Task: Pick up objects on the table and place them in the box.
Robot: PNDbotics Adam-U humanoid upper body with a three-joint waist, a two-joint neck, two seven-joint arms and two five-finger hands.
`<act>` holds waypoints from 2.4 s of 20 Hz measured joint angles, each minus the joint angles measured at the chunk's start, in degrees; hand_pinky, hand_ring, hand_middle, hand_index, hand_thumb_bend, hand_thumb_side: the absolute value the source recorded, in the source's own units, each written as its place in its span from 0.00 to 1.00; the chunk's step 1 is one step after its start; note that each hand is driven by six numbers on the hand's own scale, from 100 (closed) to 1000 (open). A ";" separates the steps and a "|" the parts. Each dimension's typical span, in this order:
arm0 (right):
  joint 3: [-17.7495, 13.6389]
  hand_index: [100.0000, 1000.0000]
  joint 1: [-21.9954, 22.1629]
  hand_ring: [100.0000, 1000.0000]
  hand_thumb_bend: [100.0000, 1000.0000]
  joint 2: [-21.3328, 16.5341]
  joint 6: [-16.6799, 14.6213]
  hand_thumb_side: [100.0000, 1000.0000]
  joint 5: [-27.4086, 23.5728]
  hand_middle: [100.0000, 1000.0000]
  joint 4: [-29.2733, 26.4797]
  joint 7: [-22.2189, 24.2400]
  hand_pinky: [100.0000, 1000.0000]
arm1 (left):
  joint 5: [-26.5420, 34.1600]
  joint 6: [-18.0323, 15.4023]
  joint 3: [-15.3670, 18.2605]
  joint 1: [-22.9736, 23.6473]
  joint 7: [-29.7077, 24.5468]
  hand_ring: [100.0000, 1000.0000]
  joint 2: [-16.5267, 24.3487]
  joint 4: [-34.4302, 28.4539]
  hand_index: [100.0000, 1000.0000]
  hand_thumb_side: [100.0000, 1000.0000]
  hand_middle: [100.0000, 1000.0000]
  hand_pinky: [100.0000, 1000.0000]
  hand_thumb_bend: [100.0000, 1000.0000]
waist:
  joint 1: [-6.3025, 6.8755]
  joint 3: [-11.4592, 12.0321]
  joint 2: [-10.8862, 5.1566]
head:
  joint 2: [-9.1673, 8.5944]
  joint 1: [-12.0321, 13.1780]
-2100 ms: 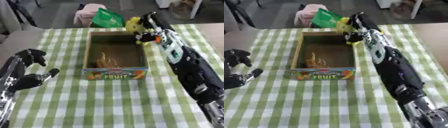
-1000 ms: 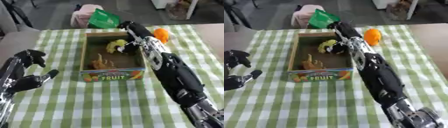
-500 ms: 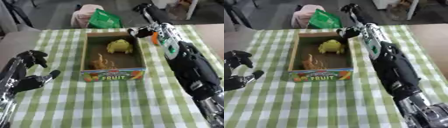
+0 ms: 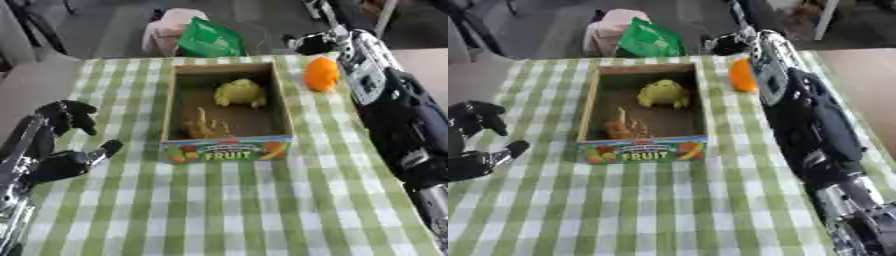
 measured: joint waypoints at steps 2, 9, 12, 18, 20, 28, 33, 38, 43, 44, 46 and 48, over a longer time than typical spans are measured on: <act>-1.19 0.81 -0.06 0.73 0.40 -0.37 1.33 0.06 -0.25 0.70 1.67 -1.26 0.67 | 0.00 0.00 0.00 -0.02 0.00 0.44 0.00 -0.10 0.62 0.00 0.41 0.67 0.60 | -0.07 0.23 0.24 | -0.04 -0.11; -4.24 0.81 -0.45 0.73 0.40 -1.35 5.55 0.08 -1.23 0.69 7.14 -5.05 0.66 | 0.00 -0.01 -0.01 -0.18 -0.04 0.44 0.01 -0.28 0.62 0.00 0.41 0.67 0.60 | -0.12 1.10 0.85 | -0.61 -1.44; -5.05 0.80 -0.44 0.72 0.40 -1.59 6.67 0.10 -1.99 0.68 9.26 -6.07 0.66 | 0.00 -0.01 -0.01 -0.31 -0.05 0.44 0.01 -0.29 0.62 0.00 0.41 0.67 0.61 | -0.06 1.38 0.93 | -0.98 -1.68; -5.95 0.81 0.39 0.73 0.41 -1.68 8.49 0.13 -3.05 0.69 13.65 -6.55 0.67 | 0.00 -0.01 -0.02 -0.48 -0.05 0.44 0.01 -0.34 0.62 0.00 0.41 0.67 0.60 | 0.12 1.53 0.98 | -1.07 -1.99; -5.99 0.81 0.67 0.73 0.41 -1.68 9.03 0.14 -3.35 0.69 15.00 -6.47 0.67 | 0.00 -0.01 -0.02 -0.51 -0.05 0.44 0.01 -0.40 0.61 0.00 0.41 0.67 0.61 | 0.25 1.53 0.99 | -1.09 -2.00; -6.03 0.73 1.16 0.66 0.37 -1.68 10.14 0.05 -3.87 0.59 18.36 -5.29 0.65 | 0.00 -0.01 -0.02 -0.51 -0.06 0.44 0.01 -0.62 0.61 0.00 0.41 0.67 0.60 | 0.28 1.49 1.00 | -1.33 -2.03; -5.88 0.48 1.18 0.48 0.16 -1.68 10.17 0.00 -3.48 0.37 18.86 -3.12 0.58 | 0.00 -0.01 -0.02 -0.51 -0.06 0.44 0.01 -0.63 0.61 0.00 0.41 0.67 0.60 | 0.28 1.47 0.99 | -1.50 -2.03; -6.07 0.36 1.19 0.42 0.04 -1.68 10.12 0.00 -2.33 0.26 16.82 -5.15 0.52 | 0.00 -0.01 -0.02 -0.51 -0.06 0.44 0.01 -0.63 0.61 0.00 0.41 0.67 0.60 | 0.24 1.46 0.98 | -1.51 -2.01; -6.09 0.35 1.15 0.41 0.01 -1.64 8.77 0.00 -2.44 0.25 12.57 -9.80 0.51 | 0.00 -0.01 -0.01 -0.51 -0.06 0.44 0.01 -0.63 0.61 0.00 0.41 0.67 0.60 | 0.22 1.34 0.92 | -1.51 -1.96; -5.79 0.35 1.12 0.41 0.01 -1.61 8.21 0.00 -2.70 0.25 11.78 -10.54 0.51 | 0.00 0.00 -0.01 -0.51 -0.05 0.44 0.01 -0.63 0.61 0.00 0.41 0.67 0.60 | 0.21 1.33 0.90 | -1.51 -1.94; -4.92 0.35 1.04 0.41 0.01 -1.50 6.94 0.00 -3.26 0.25 10.15 -11.39 0.52 | 0.00 0.00 -0.01 -0.51 -0.05 0.44 0.01 -0.63 0.61 0.00 0.41 0.67 0.60 | 0.16 1.31 0.83 | -1.51 -1.93; -3.91 0.35 0.74 0.41 0.01 -1.28 5.46 0.00 -3.79 0.25 8.26 -11.43 0.52 | 0.00 0.00 -0.01 -0.50 -0.05 0.44 0.01 -0.63 0.61 0.00 0.41 0.67 0.60 | 0.09 1.30 0.78 | -1.51 -1.87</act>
